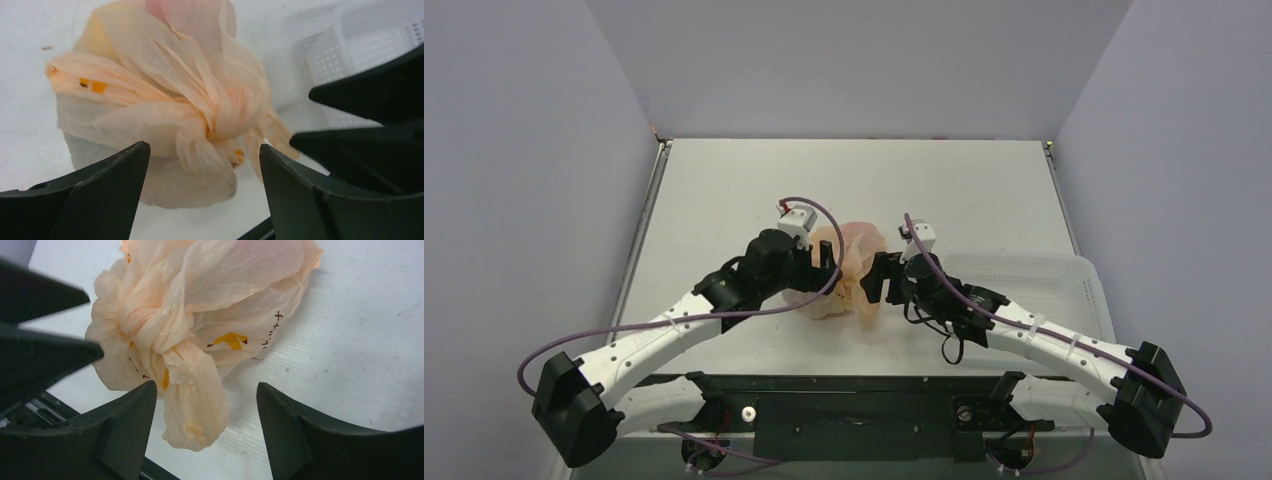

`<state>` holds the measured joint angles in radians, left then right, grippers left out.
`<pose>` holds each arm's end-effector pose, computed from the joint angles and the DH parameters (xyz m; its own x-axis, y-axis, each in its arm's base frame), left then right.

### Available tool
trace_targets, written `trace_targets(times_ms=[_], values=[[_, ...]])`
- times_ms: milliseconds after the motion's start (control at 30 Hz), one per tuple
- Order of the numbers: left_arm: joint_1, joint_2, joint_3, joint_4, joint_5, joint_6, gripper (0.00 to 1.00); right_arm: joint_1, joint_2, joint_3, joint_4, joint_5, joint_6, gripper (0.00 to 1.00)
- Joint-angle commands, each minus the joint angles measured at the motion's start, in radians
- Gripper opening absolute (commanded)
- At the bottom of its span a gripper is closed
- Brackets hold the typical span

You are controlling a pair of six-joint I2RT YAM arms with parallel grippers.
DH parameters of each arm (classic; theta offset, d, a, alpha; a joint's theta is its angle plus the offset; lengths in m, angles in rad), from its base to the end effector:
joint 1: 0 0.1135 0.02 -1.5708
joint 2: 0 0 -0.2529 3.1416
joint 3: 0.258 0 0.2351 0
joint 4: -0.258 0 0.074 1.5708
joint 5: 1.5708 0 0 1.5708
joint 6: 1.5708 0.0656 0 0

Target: Take the fake fruits out of the plastic bag

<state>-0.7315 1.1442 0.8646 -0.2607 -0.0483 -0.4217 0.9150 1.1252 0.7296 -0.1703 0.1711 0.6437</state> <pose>0.2031 -0.1780 0.2669 -0.6097 -0.0020 -0.7926 0.4240 0.8441 -0.3283 0.1680 0.2000 0.2351 -0.6776 0.0891 -0.7300 -0.3584 0.8268 0.4336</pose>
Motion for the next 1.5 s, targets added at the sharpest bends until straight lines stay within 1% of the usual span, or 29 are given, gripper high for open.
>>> trace_targets(times_ms=[0, 33, 67, 100, 133, 200, 267, 400, 500, 533, 600, 667, 733, 800, 867, 933, 967, 1000, 1067, 1100, 1133, 1200, 1300, 1333, 1400, 1467], values=[[-0.111, -0.121, -0.082, 0.136, -0.183, -0.234, 0.79, -0.093, -0.088, -0.065, 0.092, -0.119, 0.028, 0.68], [-0.142, -0.137, -0.106, 0.148, -0.211, -0.26, 0.79, -0.11, -0.103, -0.073, 0.094, -0.141, 0.026, 0.65], [-0.16, -0.141, -0.115, 0.168, -0.214, -0.269, 0.79, -0.143, -0.109, -0.086, 0.093, -0.212, 0.017, 0.63], [-0.164, -0.138, -0.122, 0.171, -0.219, -0.285, 0.79, -0.156, -0.119, -0.089, 0.093, -0.24, 0.007, 0.61], [-0.173, -0.132, -0.122, 0.162, -0.228, -0.291, 0.79, -0.175, -0.124, -0.091, 0.09, -0.291, -0.017, 0.61], [-0.183, -0.107, -0.122, 0.146, -0.262, -0.304, 0.78, -0.181, -0.128, -0.074, 0.064, -0.33, -0.049, 0.61], [-0.186, -0.102, -0.131, 0.137, -0.287, -0.315, 0.75, -0.183, -0.125, -0.057, 0.052, -0.367, -0.055, 0.61], [-0.183, -0.14, -0.185, 0.135, -0.331, -0.338, 0.71, -0.173, -0.114, -0.049, 0.077, -0.384, -0.012, 0.61], [-0.18, -0.147, -0.179, 0.094, -0.344, -0.309, 0.64, -0.148, -0.078, -0.024, 0.086, -0.384, 0.028, 0.61], [-0.178, -0.142, -0.169, 0.085, -0.354, -0.288, 0.59, -0.138, -0.055, -0.002, 0.082, -0.38, 0.033, 0.61], [-0.17, -0.135, -0.156, 0.063, -0.366, -0.263, 0.56, -0.103, -0.034, 0.041, 0.05, -0.349, 0.041, 0.6], [-0.156, -0.125, -0.147, 0.054, -0.374, -0.257, 0.56, -0.044, -0.042, 0.07, 0.02, -0.283, 0.042, 0.59], [-0.147, -0.113, -0.149, 0.069, -0.37, -0.245, 0.56, -0.013, -0.06, 0.088, 0.001, -0.216, 0.045, 0.6], [-0.137, -0.107, -0.158, 0.09, -0.362, -0.246, 0.55, -0.006, -0.065, 0.103, -0.023, -0.18, 0.044, 0.6], [-0.117, -0.111, -0.168, 0.121, -0.344, -0.251, 0.51, -0.007, -0.059, 0.137, -0.069, -0.148, 0.029, 0.6], [-0.087, -0.12, -0.185, 0.174, -0.299, -0.255, 0.46, -0.009, -0.047, 0.166, -0.1, -0.132, 0.01, 0.59], [-0.064, -0.124, -0.207, 0.198, -0.251, -0.257, 0.41, -0.009, -0.037, 0.175, -0.106, -0.132, 0.002, 0.59], [-0.054, -0.125, -0.219, 0.255, -0.228, -0.266, 0.4, -0.009, -0.034, 0.188, -0.113, -0.131, -0.01, 0.59], [-0.022, -0.118, -0.25, 0.314, -0.165, -0.286, 0.35, -0.009, -0.021, 0.205, -0.114, -0.126, -0.021, 0.59], [-0.018, -0.108, -0.26, 0.322, -0.138, -0.295, 0.3, -0.012, -0.008, 0.214, -0.117, -0.126, -0.022, 0.59], [-0.015, -0.105, -0.262, 0.332, -0.13, -0.296, 0.28, -0.013, -0.001, 0.231, -0.124, -0.132, -0.025, 0.59], [-0.013, -0.095, -0.264, 0.346, -0.114, -0.297, 0.21, -0.013, 0.027, 0.254, -0.128, -0.142, -0.039, 0.59], [-0.014, -0.075, -0.267, 0.368, -0.085, -0.297, 0.12, -0.014, 0.082, 0.283, -0.135, -0.114, -0.046, 0.58], [-0.014, -0.071, -0.271, 0.379, -0.081, -0.297, 0.11, -0.014, 0.095, 0.298, -0.136, -0.107, -0.043, 0.57], [-0.016, -0.067, -0.284, 0.395, -0.062, -0.309, 0.05, -0.012, 0.135, 0.322, -0.14, -0.075, -0.018, 0.55], [-0.018, -0.08, -0.306, 0.422, -0.047, -0.329, 0.0, -0.012, 0.17, 0.34, -0.151, -0.032, 0.027, 0.55]])
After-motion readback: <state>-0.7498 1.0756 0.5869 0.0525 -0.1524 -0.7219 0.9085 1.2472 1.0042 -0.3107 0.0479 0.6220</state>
